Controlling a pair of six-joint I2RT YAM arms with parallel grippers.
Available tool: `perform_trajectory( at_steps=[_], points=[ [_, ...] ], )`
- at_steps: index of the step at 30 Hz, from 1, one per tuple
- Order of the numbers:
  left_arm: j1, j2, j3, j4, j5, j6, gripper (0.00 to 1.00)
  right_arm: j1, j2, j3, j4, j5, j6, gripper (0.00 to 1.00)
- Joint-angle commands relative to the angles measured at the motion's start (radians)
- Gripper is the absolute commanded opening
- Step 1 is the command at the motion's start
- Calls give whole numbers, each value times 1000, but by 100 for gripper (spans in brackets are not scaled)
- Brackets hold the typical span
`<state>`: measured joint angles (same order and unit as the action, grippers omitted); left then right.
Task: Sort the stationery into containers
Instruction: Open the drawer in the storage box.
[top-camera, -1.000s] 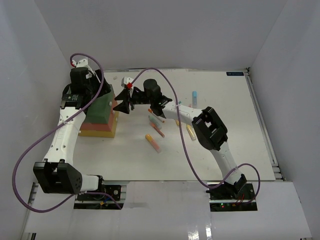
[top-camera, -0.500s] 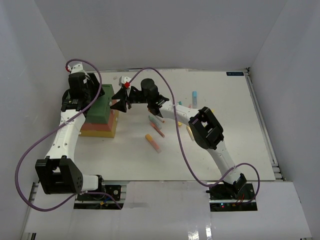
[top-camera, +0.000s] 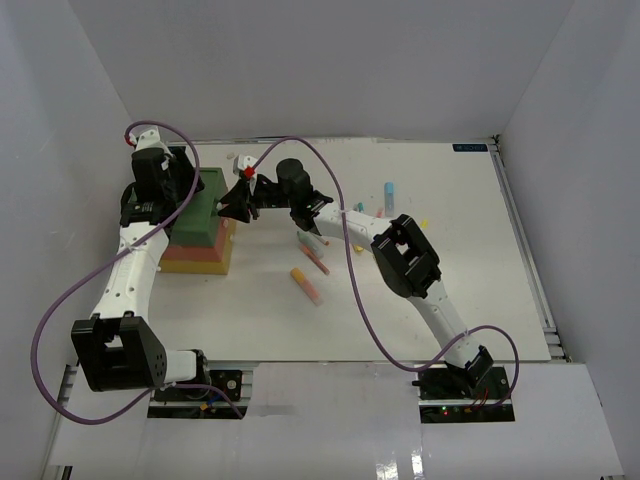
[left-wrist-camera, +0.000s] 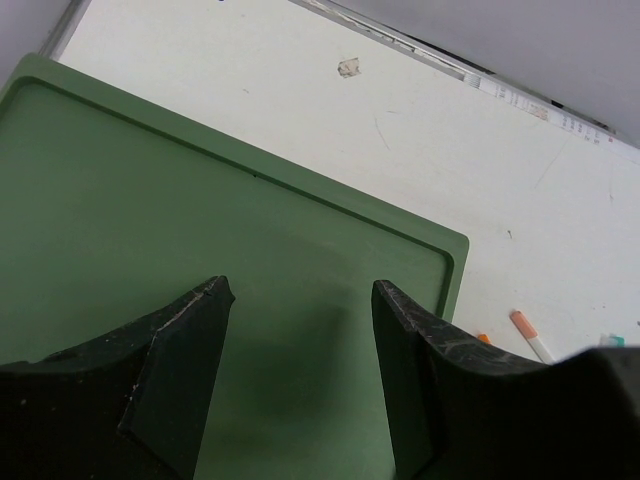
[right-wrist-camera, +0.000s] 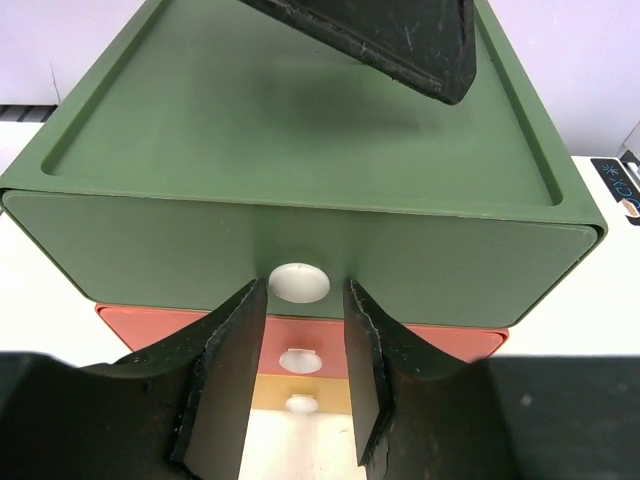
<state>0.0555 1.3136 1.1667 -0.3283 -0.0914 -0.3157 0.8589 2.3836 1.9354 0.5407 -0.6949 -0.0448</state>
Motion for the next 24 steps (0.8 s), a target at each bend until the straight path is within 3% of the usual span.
perform_trajectory(
  at_steps=[1, 11, 13, 18, 21, 24],
  points=[
    [10, -16, -29, -49, 27, -3, 70, 12, -4, 37, 25, -8, -23, 43],
    [14, -11, -32, -49, 44, -5, 70, 11, -27, 11, 38, -8, -24, 35],
    [14, -11, -33, -49, 45, -3, 70, 11, -40, -6, 47, -5, -26, 23],
    [17, -7, -35, -48, 53, -2, 70, 9, -86, -68, 59, 18, -44, 18],
    [18, -8, -36, -49, 64, -5, 70, 0, -115, -125, 64, 20, -47, 9],
    [18, -8, -38, -49, 59, -5, 69, -8, -145, -183, 87, 15, -43, 8]
  ],
)
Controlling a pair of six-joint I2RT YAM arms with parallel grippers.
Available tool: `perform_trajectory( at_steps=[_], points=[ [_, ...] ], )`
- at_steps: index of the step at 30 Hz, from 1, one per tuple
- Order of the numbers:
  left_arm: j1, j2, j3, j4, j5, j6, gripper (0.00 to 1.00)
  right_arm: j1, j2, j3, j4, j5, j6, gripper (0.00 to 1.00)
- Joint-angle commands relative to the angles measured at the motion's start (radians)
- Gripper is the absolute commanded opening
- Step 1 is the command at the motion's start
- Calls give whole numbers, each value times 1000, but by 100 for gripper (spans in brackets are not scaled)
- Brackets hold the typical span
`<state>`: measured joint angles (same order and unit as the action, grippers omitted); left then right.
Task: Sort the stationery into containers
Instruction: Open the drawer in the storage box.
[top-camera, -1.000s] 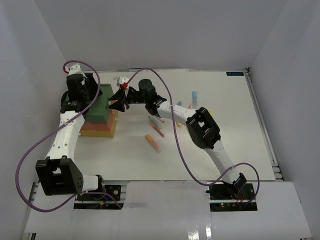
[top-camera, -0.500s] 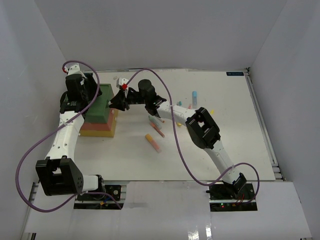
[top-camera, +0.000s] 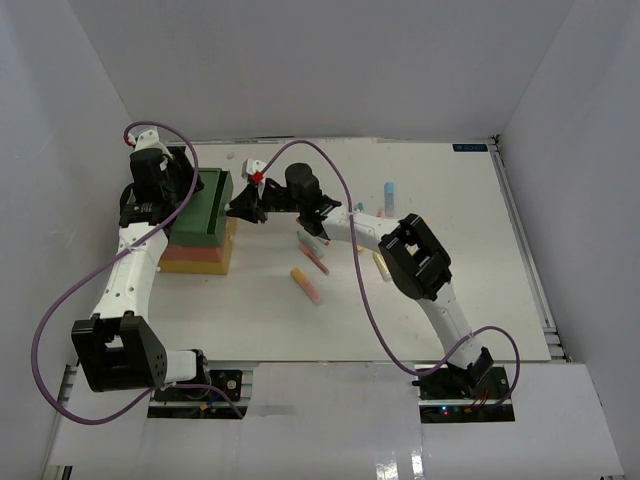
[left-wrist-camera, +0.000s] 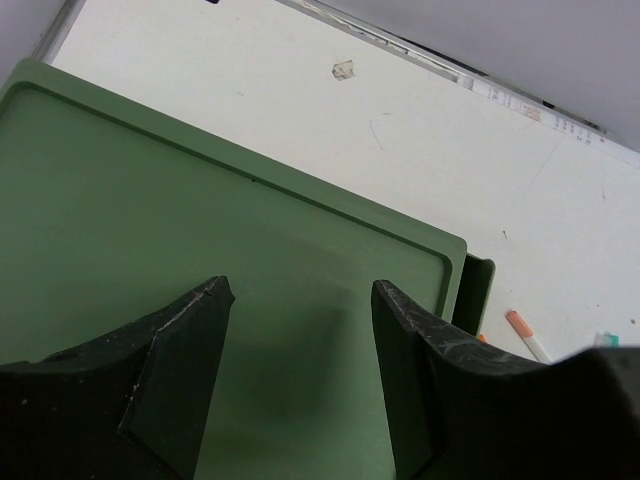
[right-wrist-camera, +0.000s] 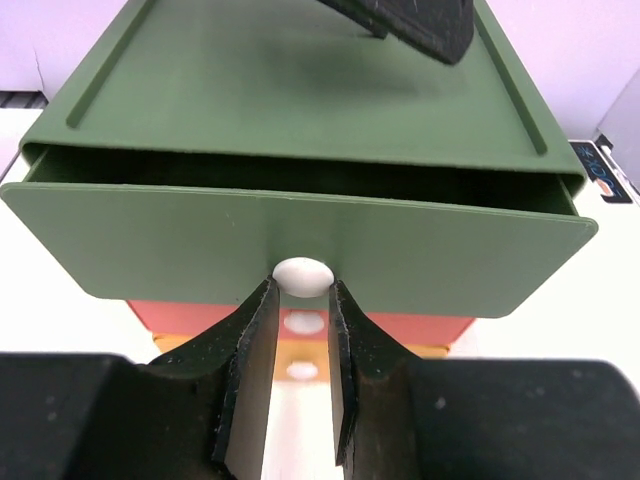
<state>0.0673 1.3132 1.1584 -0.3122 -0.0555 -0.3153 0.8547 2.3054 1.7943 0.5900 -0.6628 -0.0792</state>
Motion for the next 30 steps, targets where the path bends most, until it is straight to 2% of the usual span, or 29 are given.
perform_trajectory(
  at_steps=[1, 15, 18, 21, 22, 25, 28, 30],
  points=[
    [8, -8, -29, -65, 22, -5, 69, -9, -75, -67, 42, -17, -10, 8],
    [16, -8, -31, -64, 17, -4, 70, -72, -239, -300, 45, -26, -42, 9],
    [16, -5, -31, -65, 14, -4, 70, -80, -259, -315, 44, -24, -45, 12],
    [16, -3, -32, -64, 16, -2, 70, -85, -270, -320, 24, -26, -51, 22],
    [16, -5, -32, -64, 14, -2, 70, -86, -273, -328, 16, -26, -51, 35],
    [16, -5, -35, -64, 9, -2, 70, -94, -317, -360, 5, -18, -54, 52],
    [16, -8, -34, -65, 19, -2, 70, -108, -366, -410, -2, 17, -50, 60],
    [16, -8, -35, -65, 19, -5, 70, -118, -426, -466, -45, 87, -45, 60]
  ],
)
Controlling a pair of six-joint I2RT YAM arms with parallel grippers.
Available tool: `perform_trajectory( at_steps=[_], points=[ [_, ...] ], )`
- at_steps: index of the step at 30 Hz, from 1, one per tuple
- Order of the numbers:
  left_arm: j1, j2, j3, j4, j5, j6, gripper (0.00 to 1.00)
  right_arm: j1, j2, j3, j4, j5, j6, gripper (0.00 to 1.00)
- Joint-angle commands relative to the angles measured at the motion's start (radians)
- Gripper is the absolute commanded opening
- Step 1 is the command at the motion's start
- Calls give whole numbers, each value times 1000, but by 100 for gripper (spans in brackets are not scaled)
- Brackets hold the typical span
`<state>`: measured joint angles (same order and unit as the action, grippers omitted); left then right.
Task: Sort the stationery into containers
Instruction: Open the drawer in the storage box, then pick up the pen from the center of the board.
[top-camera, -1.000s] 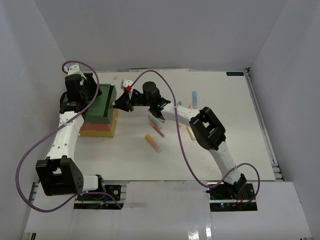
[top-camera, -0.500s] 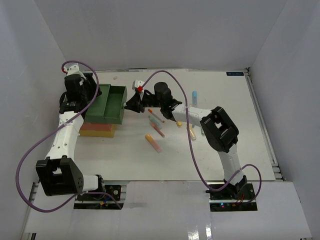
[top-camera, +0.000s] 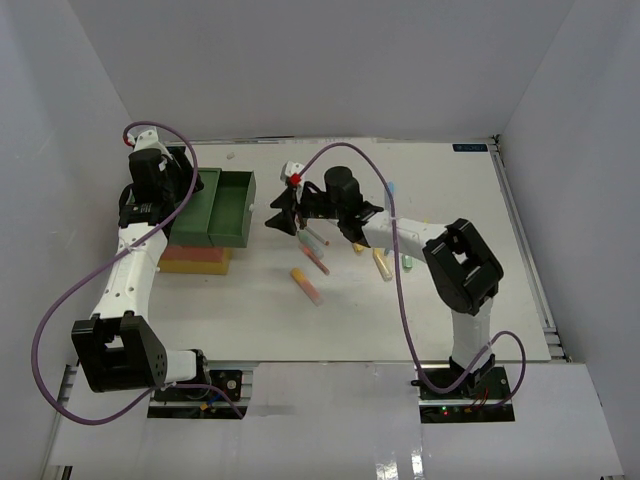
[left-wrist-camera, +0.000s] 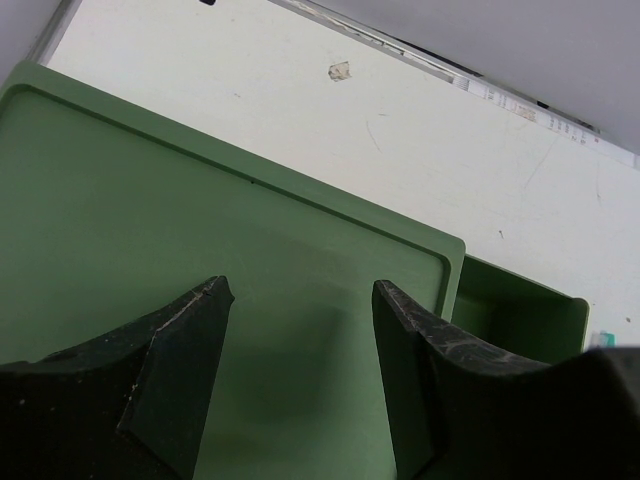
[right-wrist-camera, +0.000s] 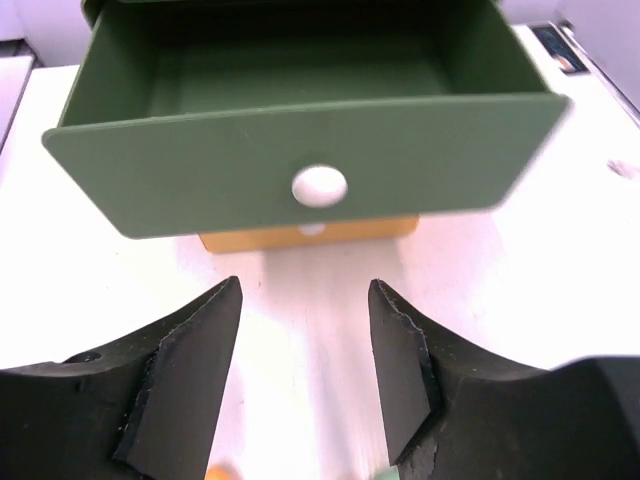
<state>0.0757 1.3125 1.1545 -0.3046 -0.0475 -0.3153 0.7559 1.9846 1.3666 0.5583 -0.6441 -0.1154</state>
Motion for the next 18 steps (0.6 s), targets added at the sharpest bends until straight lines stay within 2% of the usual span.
perform_trajectory(
  at_steps=[1, 7, 11, 14, 15, 18],
  points=[
    [7, -10, -30, -73, 9, -5, 70, -21, -147, -55, -40, 108, -9, 60],
    [7, -32, -33, -68, 5, -5, 71, -24, -225, -63, -417, 455, -3, 58],
    [9, -39, -39, -64, 3, -5, 71, -24, -202, -24, -595, 601, 14, 55],
    [9, -36, -39, -62, 1, -4, 71, -26, -138, 37, -685, 639, 16, 49],
    [7, -35, -39, -64, 3, -4, 71, -27, -97, 78, -719, 641, 14, 44],
    [9, -36, -39, -62, 9, -7, 71, -29, -35, 135, -750, 641, 16, 39]
  ],
)
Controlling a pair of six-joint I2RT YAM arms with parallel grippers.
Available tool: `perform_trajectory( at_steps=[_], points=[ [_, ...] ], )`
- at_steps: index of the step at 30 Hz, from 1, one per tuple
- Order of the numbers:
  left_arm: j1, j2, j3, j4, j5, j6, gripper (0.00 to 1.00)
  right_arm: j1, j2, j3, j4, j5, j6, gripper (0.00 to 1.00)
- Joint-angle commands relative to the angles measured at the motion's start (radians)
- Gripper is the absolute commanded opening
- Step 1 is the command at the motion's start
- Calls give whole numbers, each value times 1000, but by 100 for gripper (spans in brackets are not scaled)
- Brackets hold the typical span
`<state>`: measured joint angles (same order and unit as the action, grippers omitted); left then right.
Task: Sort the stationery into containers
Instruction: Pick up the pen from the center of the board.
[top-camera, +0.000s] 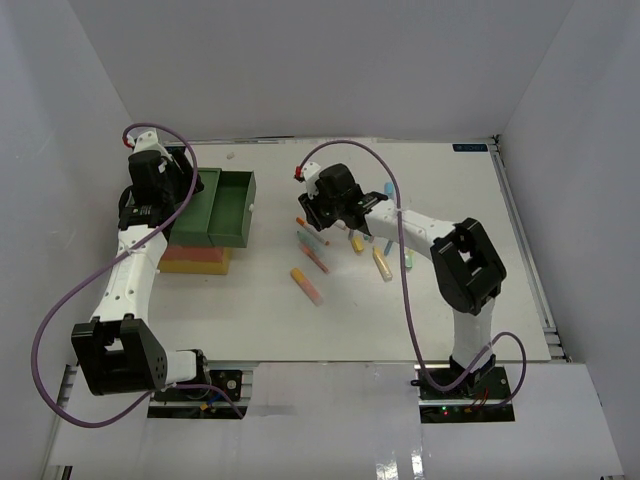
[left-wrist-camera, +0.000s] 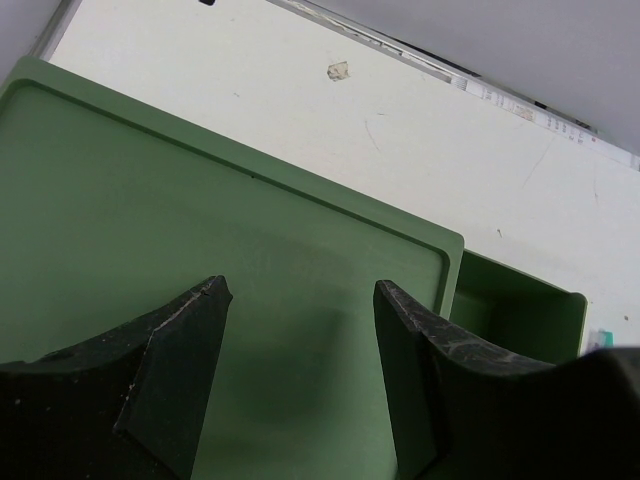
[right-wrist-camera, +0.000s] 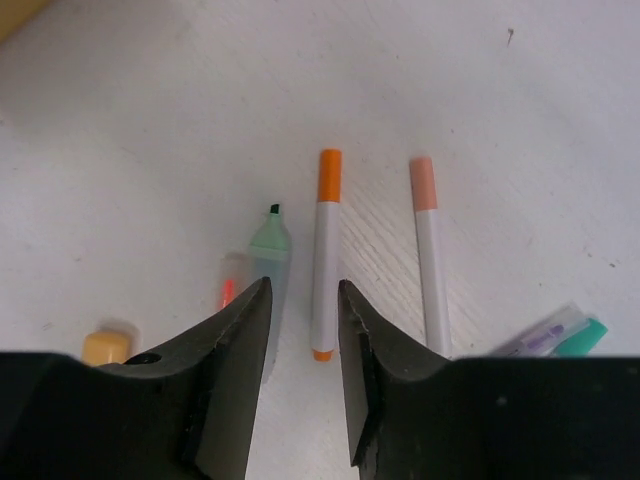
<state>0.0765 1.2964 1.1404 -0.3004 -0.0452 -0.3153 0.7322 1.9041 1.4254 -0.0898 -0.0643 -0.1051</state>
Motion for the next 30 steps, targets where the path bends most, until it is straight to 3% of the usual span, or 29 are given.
perform_trajectory(
  at_steps=[1, 7, 16, 30],
  points=[
    [6, -20, -25, -65, 11, -7, 71, -7, 82, 104, -102, 61, 4, 39],
    [6, -11, -27, -63, 15, -7, 71, -24, 194, 194, -111, 57, -4, 30],
    [8, -3, -24, -65, 39, -11, 72, -28, 277, 259, -136, 46, -33, 29],
    [6, 4, -24, -66, 44, -11, 72, -28, 268, 222, -110, -17, -36, 31]
  ],
)
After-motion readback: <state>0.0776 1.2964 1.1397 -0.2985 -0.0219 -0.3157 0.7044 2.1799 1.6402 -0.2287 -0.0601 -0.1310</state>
